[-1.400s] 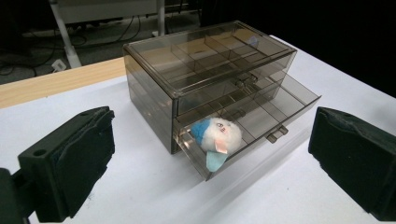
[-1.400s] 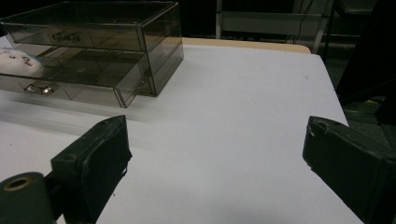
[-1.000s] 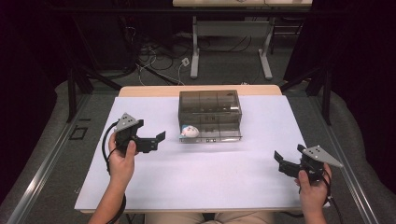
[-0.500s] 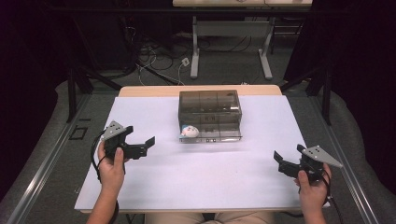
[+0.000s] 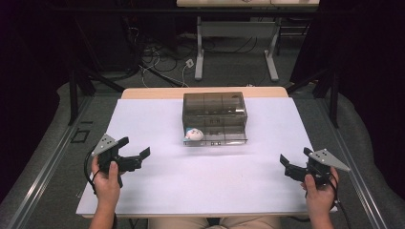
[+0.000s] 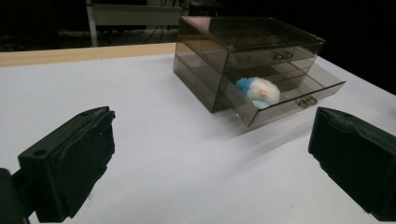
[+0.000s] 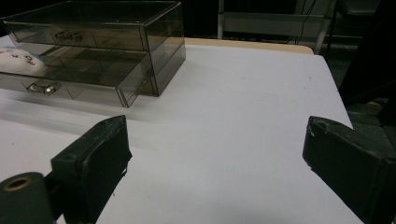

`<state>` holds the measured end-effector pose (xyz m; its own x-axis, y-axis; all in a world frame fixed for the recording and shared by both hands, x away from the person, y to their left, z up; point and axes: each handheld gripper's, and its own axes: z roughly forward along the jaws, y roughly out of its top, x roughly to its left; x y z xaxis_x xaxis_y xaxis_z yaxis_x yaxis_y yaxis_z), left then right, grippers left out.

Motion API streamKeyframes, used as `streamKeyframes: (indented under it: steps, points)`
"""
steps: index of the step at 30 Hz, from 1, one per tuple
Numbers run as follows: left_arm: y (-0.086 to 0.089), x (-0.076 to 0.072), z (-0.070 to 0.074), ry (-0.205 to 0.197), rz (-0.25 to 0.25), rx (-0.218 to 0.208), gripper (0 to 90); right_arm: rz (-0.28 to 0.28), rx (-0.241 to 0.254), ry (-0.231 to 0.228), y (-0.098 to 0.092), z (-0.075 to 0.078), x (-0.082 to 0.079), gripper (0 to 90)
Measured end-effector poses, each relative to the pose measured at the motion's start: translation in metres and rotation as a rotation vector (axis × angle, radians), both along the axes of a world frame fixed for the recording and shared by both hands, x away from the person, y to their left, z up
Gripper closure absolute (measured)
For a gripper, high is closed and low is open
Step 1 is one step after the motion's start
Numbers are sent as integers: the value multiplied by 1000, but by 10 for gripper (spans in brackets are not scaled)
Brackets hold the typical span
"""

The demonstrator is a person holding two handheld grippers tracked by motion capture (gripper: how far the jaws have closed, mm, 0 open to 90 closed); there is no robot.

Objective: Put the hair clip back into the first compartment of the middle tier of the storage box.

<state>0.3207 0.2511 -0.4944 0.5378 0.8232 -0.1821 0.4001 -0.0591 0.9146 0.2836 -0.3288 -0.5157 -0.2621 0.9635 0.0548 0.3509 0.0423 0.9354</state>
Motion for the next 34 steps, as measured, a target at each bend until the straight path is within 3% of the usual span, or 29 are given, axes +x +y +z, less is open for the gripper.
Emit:
streamKeyframes:
  steps: [12,34]
  points:
    - [6,-4,-15,-7,3,-1,6,8,-15,5,1,-4,2,70]
    - [13,0,-29,38,28,-3,6,3,-4,23,-4,-10,7,70]
